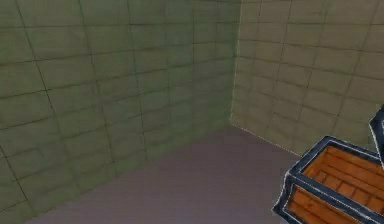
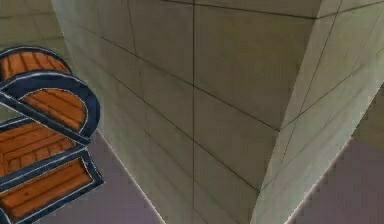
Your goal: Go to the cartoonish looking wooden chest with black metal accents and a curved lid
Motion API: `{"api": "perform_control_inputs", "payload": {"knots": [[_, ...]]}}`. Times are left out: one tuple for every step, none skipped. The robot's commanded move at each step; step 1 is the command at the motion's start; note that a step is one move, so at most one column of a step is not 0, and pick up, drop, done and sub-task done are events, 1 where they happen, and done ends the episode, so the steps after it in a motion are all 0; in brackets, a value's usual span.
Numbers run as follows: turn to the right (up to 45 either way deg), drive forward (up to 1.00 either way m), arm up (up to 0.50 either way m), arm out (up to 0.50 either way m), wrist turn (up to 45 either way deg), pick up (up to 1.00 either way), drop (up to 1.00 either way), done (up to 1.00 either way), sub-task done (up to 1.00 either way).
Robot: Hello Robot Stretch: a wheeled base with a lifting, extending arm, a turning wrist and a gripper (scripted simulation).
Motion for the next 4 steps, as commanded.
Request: {"api": "perform_control_inputs", "payload": {"knots": [[24.0, 0.00, 0.00, 0.00, 0.0, 0.00, 0.00, 0.00, 0.00], [0.0, 0.60, 0.00, 0.00, 0.0, 0.00, 0.00, 0.00, 0.00], [33.0, 0.00, 0.00, 0.00, 0.0, 0.00, 0.00, 0.00, 0.00], [0.0, 0.00, 0.00, 0.00, 0.0, 0.00, 0.00, 1.00, 0.00]]}}
